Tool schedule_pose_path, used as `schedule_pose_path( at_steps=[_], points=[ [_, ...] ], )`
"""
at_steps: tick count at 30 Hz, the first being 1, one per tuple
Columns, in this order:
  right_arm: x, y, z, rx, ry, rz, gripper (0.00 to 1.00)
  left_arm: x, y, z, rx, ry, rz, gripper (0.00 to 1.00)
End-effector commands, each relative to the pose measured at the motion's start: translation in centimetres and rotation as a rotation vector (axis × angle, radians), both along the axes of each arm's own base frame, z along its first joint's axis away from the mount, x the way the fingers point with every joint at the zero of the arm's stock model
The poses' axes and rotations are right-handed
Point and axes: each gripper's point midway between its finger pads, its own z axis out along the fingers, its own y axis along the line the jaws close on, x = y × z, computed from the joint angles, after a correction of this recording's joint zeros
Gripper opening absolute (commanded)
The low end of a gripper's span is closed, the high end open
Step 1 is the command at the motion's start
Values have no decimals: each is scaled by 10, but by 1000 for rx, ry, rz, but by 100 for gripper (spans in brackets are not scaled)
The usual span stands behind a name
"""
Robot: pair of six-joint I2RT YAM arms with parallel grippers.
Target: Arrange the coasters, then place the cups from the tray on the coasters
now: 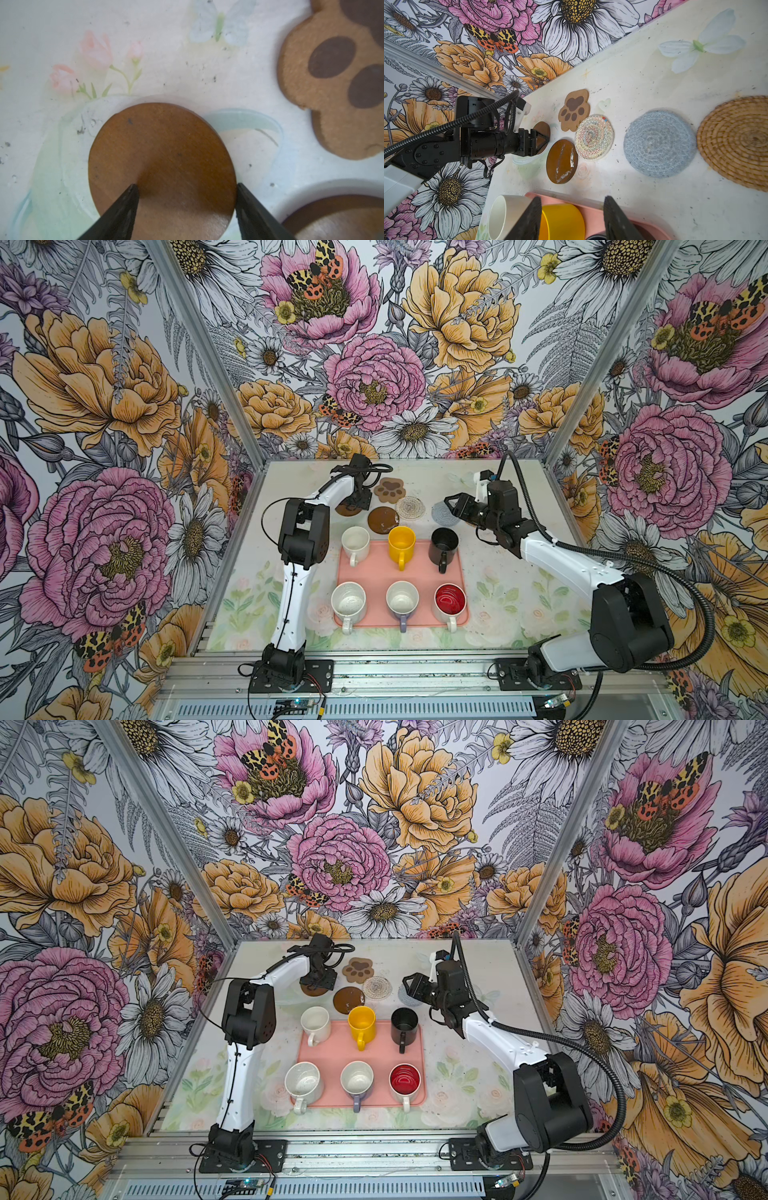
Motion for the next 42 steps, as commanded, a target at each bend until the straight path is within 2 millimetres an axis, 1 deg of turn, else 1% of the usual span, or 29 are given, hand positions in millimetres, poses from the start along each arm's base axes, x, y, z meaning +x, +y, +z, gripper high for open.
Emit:
schedule_pose_path(
  at_steps=[1,5,7,9,12,15,17,19,22,26,27,31,38,42],
  points=[
    [0,4,13,22,-42,15,51,-6,13,21,-10,-21,54,73],
    [1,6,14,26,-45,20,51,-15,25,25,-16,-14,92,73],
    [1,6,13,27,-43,23,51,-17,29,28,-17,-15,100,73],
    [1,7,13,28,-43,25,51,-16,29,36,-25,-33,107,73],
    [2,7,12,29,-41,24,51,-8,21,55,-61,-74,103,73],
    [2,8,11,30,-39,25,51,4,12,73,-82,-124,91,74],
    [3,8,9,29,-35,24,51,14,7,80,-88,-151,84,74],
    [4,8,8,29,-33,24,51,23,2,81,-91,-167,81,74],
    [5,9,6,28,-27,27,50,35,-1,73,-87,-174,87,74],
    [6,8,4,24,-20,25,50,48,-5,56,-74,-169,86,74],
    [7,8,4,22,-20,24,50,51,0,53,-41,-177,101,74],
    [7,8,2,18,-14,24,50,56,1,37,-15,-168,106,75],
    [10,9,-2,18,-3,26,50,59,11,24,-9,-156,147,76],
    [11,11,-3,20,2,32,50,59,13,18,-10,-147,157,76]
  ],
)
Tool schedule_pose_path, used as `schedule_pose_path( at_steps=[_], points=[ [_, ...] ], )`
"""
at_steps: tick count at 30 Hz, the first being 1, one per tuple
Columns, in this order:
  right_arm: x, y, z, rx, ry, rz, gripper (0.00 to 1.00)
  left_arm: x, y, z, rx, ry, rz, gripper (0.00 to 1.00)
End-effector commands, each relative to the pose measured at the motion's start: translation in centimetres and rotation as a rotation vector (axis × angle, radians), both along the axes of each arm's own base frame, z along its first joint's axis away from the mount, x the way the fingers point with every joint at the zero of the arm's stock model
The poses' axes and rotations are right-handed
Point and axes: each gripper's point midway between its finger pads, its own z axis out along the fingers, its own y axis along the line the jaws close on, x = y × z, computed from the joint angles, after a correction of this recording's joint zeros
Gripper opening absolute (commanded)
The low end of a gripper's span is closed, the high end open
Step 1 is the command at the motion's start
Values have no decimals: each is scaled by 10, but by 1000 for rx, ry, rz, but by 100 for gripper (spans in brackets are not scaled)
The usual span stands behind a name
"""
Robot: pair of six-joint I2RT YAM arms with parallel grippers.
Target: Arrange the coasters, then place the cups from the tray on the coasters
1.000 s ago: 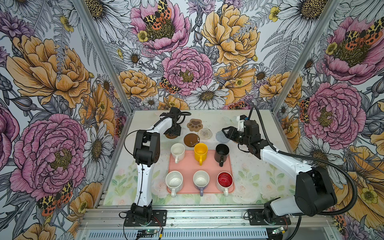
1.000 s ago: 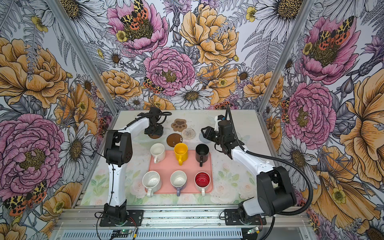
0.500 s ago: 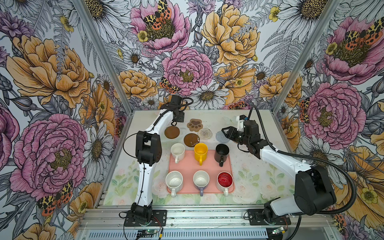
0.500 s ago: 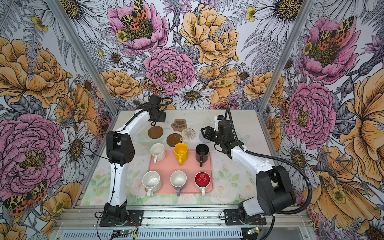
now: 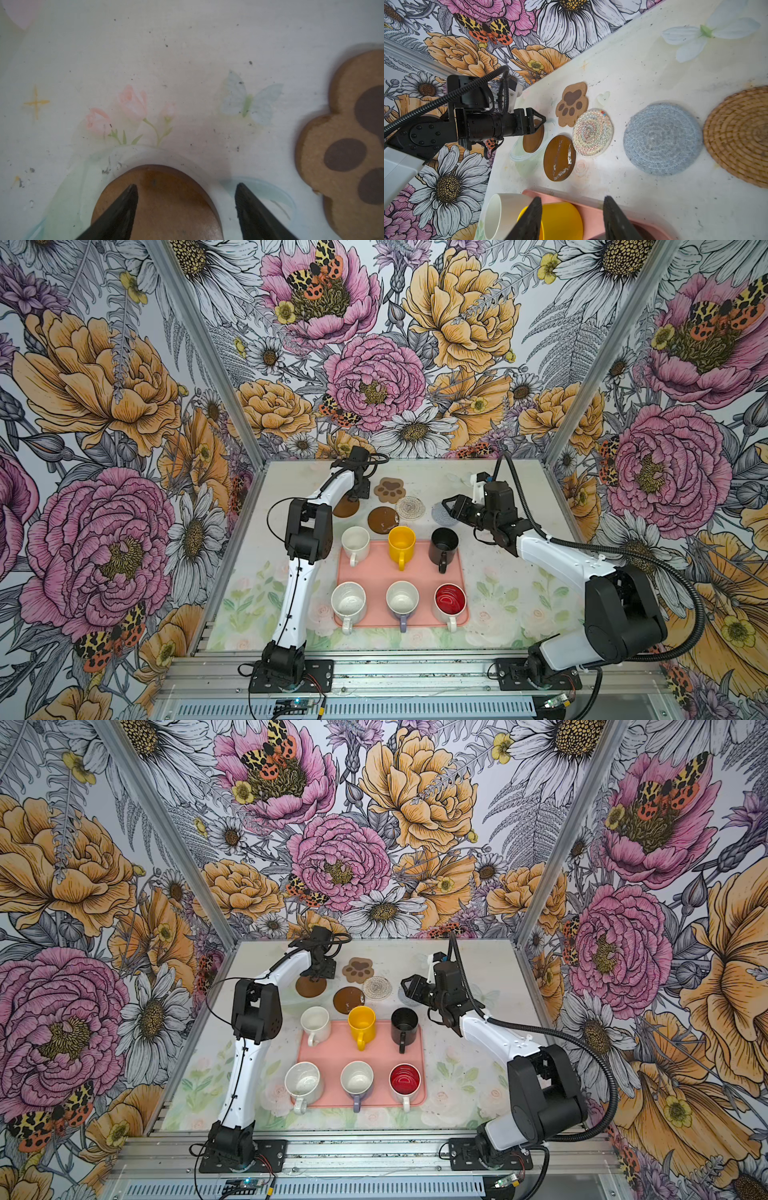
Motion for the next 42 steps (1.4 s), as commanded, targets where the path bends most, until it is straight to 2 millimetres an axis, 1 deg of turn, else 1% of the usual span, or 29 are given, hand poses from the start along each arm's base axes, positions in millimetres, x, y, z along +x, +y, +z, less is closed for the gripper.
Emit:
schedule_pose_path(
  at_steps=[1,7,11,18,24,30,37,42],
  points=[
    [7,6,14,19,-35,14,50,9,8,7,4,-35,42,76],
    [6,7,14,19,-36,17,50,5,13,-7,16,-7,49,76],
    [6,6,14,17,-34,17,50,2,16,-13,15,7,55,76],
    [6,7,14,20,-35,21,50,-9,23,-21,23,43,64,75],
    [4,9,15,27,-35,29,50,-20,26,-24,25,67,69,74],
    [2,8,18,30,-44,29,50,-38,30,-28,31,104,80,71],
    [1,9,19,35,-48,36,50,-62,35,-28,25,137,102,69],
    [1,10,21,42,-51,41,50,-73,40,-27,35,142,117,69]
  ],
)
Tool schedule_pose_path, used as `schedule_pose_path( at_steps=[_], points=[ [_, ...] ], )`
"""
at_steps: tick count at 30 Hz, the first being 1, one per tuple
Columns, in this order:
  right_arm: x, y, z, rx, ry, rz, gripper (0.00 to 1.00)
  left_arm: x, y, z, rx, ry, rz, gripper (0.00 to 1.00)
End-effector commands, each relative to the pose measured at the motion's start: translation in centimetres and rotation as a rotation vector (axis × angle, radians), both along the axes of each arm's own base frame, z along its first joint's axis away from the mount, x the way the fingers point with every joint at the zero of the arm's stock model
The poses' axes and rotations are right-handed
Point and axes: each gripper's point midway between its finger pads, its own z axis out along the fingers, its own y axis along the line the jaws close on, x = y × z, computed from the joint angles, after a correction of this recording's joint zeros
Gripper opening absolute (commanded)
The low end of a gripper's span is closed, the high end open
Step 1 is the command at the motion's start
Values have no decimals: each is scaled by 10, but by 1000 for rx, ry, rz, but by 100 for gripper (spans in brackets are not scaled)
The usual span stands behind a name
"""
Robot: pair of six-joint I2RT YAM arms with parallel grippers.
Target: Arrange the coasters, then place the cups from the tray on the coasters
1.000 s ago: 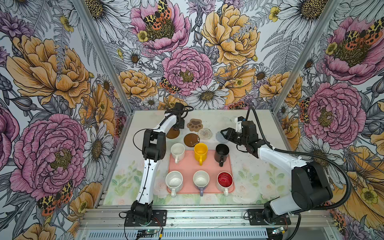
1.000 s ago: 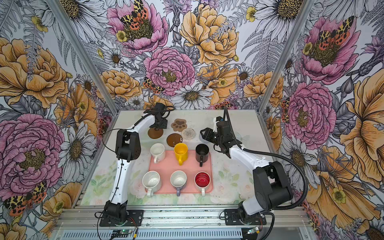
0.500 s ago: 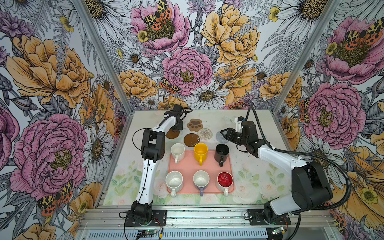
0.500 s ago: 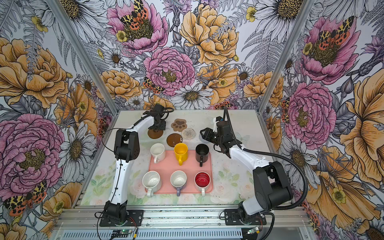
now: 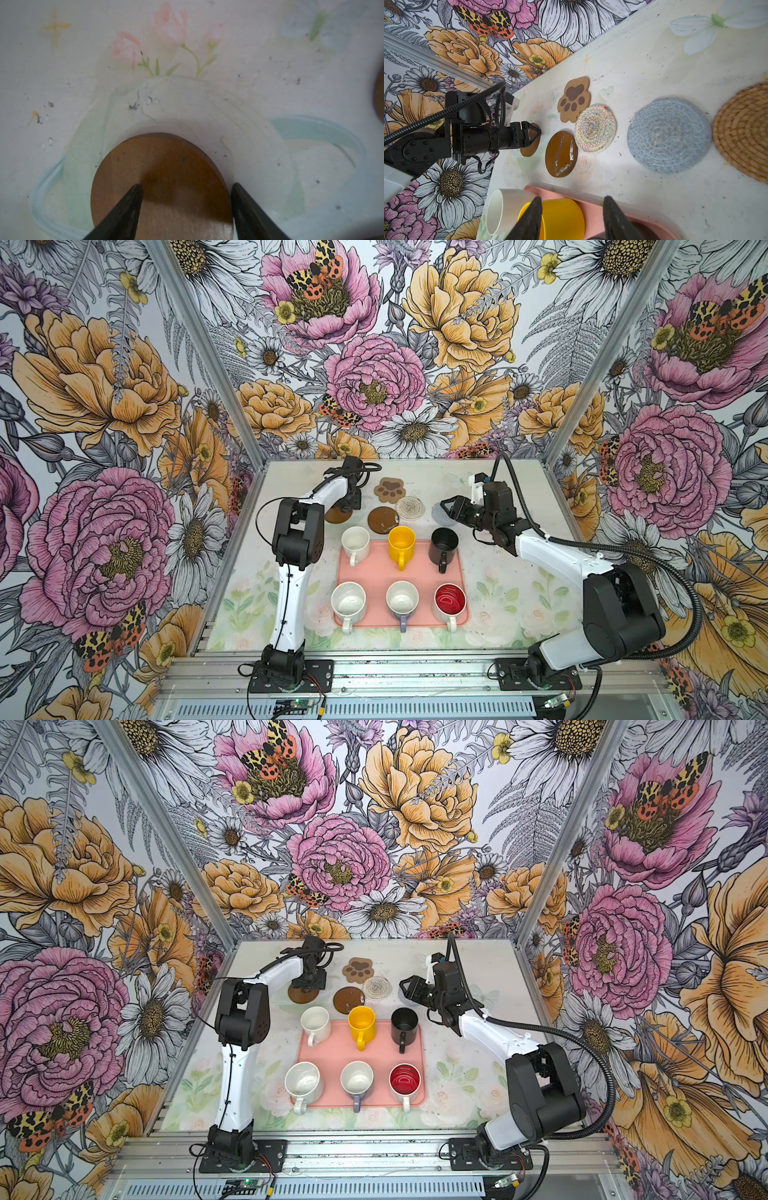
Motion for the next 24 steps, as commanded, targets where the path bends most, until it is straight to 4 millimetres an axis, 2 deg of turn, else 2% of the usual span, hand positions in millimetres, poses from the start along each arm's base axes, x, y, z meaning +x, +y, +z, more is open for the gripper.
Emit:
schedule_pose_path(
  at_steps=[1,19,24],
  points=[
    [2,6,22,30,-61,19,50,-20,11,-13,10,64,42,69],
    [-4,2,26,29,-73,14,50,-54,21,-9,-4,70,91,68],
    [-5,2,25,29,-73,14,50,-53,19,3,-17,43,92,68]
  ],
)
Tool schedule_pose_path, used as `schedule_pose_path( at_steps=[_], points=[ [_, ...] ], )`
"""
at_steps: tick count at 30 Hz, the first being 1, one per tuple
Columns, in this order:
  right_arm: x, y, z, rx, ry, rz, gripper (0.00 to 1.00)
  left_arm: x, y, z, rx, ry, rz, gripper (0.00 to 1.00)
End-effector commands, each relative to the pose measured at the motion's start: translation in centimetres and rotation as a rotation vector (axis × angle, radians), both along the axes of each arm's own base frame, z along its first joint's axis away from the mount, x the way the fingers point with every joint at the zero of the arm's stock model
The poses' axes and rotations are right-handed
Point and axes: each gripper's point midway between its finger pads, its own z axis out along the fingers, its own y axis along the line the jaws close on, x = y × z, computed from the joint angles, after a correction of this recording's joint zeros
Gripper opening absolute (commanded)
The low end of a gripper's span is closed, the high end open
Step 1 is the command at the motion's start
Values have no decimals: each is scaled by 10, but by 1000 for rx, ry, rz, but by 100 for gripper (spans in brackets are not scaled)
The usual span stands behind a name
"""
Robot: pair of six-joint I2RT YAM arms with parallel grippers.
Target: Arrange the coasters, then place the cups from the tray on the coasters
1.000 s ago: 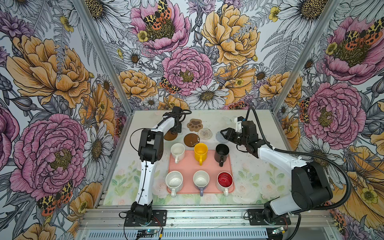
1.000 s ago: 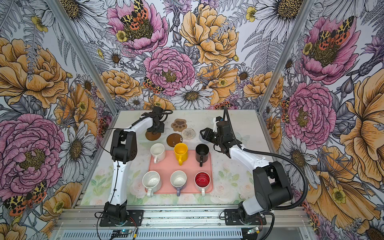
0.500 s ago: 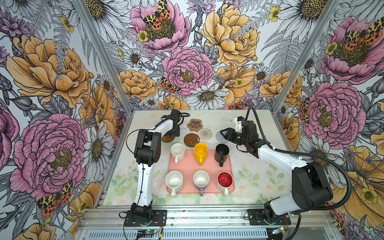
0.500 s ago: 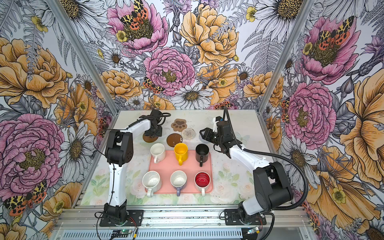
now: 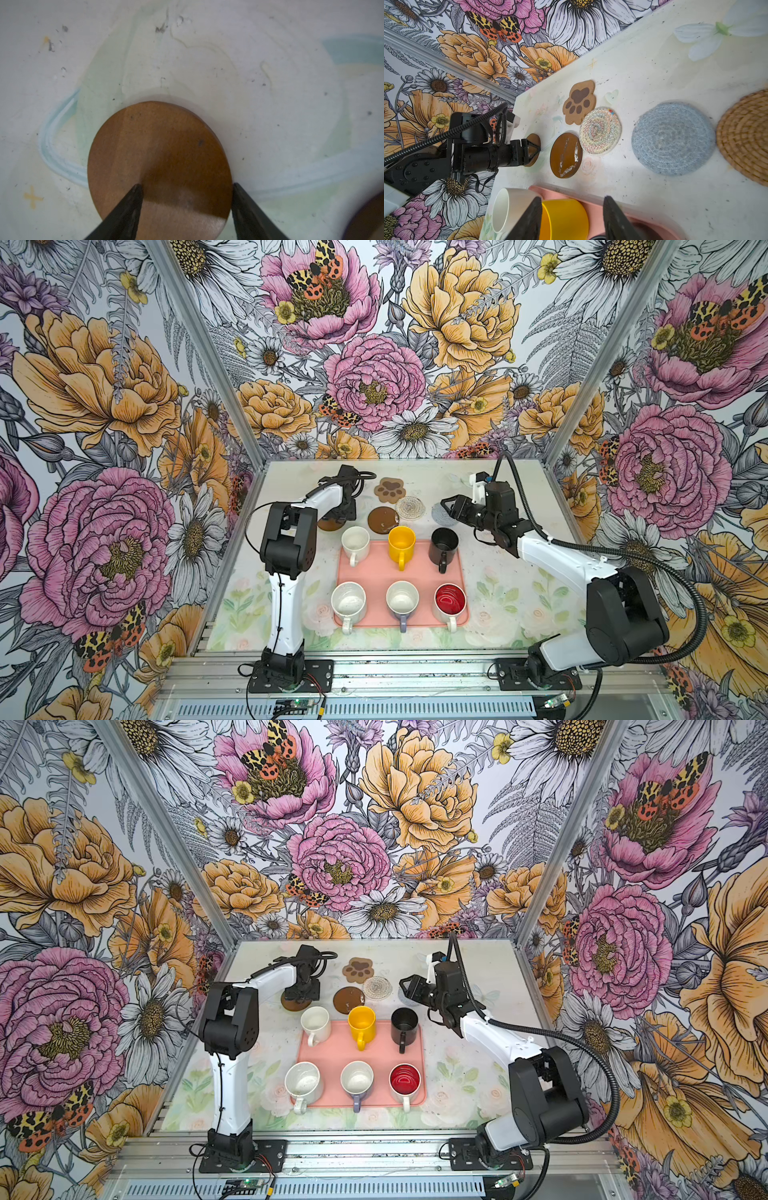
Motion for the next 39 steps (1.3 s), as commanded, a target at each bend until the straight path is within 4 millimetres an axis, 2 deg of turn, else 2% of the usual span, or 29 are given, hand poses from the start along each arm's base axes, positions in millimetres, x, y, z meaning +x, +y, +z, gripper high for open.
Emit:
schedule_pose_path(
  at_steps=[1,6,11,16,19,24,28,33,39],
  points=[
    [-3,2,16,16,-45,8,50,-5,4,7,-18,0,26,68],
    [-3,1,17,18,-47,7,50,8,0,29,-35,-57,23,68],
    [-3,1,16,17,-45,5,50,26,-18,61,-64,-139,-11,68],
    [-2,2,14,17,-40,5,50,40,-50,97,-87,-226,-81,69],
    [-1,2,14,15,-38,4,50,38,-81,105,-126,-235,-155,71],
    [-1,2,12,16,-36,4,50,26,-133,97,-140,-204,-298,74],
    [-1,2,11,15,-33,3,50,16,-163,79,-122,-162,-369,75],
    [0,2,8,12,-28,4,50,10,-190,58,-100,-116,-427,75],
    [2,4,6,14,-22,7,50,10,-199,40,-48,-98,-432,75]
  ],
)
